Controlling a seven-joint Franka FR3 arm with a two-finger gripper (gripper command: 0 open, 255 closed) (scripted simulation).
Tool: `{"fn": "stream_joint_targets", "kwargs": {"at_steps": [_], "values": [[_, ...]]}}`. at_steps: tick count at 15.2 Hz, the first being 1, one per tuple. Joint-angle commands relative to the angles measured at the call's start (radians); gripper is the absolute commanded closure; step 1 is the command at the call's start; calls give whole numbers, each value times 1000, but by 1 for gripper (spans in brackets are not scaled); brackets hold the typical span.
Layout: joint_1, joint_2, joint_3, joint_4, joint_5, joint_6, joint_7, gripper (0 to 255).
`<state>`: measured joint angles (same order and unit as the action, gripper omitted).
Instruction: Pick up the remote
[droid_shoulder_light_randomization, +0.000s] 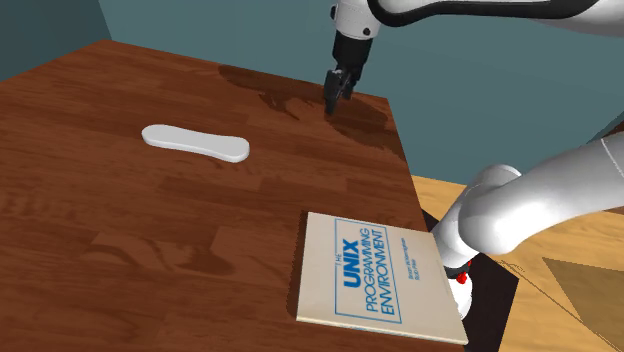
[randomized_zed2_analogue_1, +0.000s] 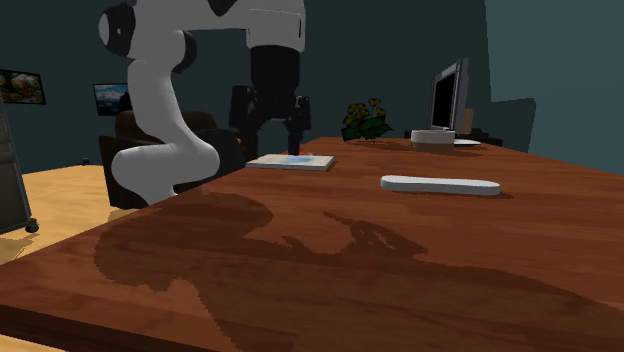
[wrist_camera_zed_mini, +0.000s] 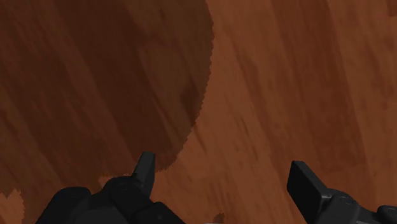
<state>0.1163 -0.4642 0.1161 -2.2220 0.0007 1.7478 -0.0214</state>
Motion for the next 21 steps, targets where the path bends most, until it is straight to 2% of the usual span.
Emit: {"fn": "stream_joint_targets", "kwargs": {"at_steps": [1, 11, 21], "values": [[17, 60, 24, 52, 6, 9, 6, 0], [91, 365, 136, 325, -11, 39, 37, 0], [200, 697, 227, 694, -102, -14, 77, 0]]}}
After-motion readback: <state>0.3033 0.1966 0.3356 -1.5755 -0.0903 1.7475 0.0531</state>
